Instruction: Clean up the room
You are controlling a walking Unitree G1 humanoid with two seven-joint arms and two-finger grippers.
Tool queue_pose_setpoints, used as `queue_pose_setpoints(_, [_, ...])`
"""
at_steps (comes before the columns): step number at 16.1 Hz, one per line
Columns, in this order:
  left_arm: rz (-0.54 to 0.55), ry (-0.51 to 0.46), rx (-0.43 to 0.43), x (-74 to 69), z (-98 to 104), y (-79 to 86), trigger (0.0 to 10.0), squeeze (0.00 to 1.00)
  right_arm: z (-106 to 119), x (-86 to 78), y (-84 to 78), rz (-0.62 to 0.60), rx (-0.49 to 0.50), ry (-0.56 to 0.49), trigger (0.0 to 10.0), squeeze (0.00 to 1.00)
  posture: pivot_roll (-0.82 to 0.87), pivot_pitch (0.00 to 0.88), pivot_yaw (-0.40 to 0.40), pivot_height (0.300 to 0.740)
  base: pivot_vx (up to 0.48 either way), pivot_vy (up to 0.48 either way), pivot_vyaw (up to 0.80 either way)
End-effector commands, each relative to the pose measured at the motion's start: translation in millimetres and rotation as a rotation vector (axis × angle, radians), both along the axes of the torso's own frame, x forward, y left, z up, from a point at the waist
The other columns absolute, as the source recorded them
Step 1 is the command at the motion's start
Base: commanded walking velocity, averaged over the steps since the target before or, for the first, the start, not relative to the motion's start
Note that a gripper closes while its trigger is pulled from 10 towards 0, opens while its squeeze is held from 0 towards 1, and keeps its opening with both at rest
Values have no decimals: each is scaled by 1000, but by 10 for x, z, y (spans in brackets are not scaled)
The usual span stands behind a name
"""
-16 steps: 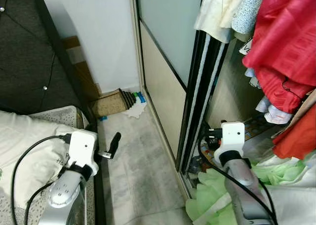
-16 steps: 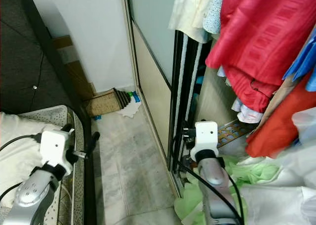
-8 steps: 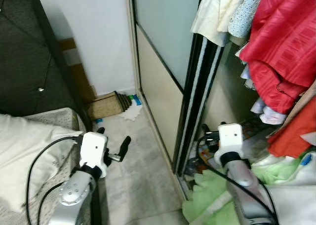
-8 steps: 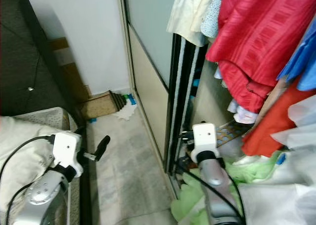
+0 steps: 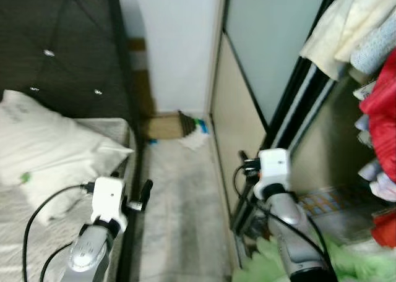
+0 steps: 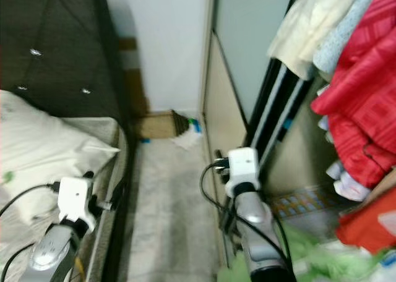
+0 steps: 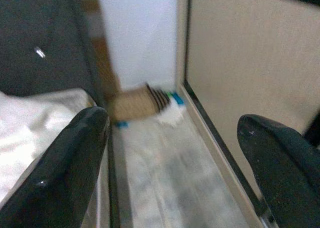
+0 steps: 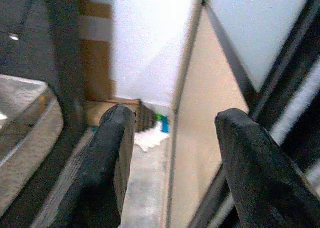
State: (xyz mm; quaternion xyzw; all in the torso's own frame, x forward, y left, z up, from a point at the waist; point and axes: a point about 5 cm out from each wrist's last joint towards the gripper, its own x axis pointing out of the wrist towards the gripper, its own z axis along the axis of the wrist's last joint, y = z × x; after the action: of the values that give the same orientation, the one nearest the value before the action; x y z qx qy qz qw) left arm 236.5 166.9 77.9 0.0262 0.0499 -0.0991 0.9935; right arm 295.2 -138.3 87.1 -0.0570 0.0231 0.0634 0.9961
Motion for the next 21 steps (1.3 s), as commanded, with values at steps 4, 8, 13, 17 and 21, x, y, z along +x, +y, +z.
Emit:
queue_pose_setpoints(4, [16,-36,8,24,65,53,10000,0,42,14,-124,-19,-25,-21,10000,0,16,12,-80,740,0,0,800])
queue_pose_setpoints(8, [34,-30,12,-34,71,73,10000,0,14,-7,-125,-9,-10,-2,10000,0,28,48,-89,740,0,0,800])
queue_pose_setpoints(13, [38,-28,7,-49,77,82,10000,0,37,17,-71,12,-10,-10,10000,0,36,49,-91,740,0,0,800])
queue_pose_setpoints(17, [54,-21,-4,-34,77,80,10000,0,47,26,-45,37,-6,-9,10000,0,35,51,-102,740,0,0,800])
queue_pose_setpoints(21, [54,-13,-11,-31,65,58,10000,0,84,64,-14,62,-7,-21,10000,0,34,45,-109,740,0,0,800])
